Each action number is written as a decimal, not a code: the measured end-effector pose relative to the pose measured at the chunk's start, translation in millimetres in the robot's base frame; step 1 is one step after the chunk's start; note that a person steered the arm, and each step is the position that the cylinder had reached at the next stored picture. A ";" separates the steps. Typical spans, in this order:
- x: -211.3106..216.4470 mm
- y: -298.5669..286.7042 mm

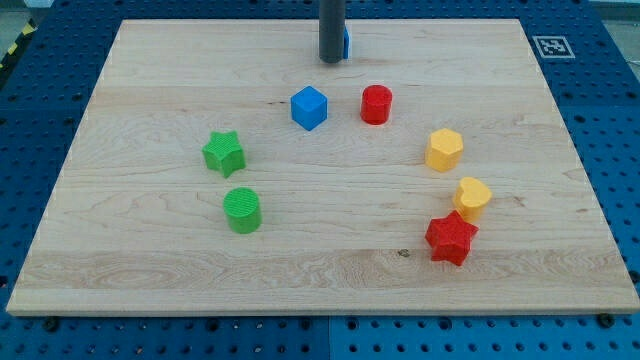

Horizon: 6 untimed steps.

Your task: Move your arm below blue cube

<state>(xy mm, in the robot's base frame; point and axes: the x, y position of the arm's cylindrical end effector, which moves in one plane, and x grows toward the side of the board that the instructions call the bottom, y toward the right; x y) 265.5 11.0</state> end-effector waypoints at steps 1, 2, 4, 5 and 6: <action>-1.2 0.0; -0.2 -0.1; 40.6 -73.2; 82.1 -73.2; 127.8 -73.2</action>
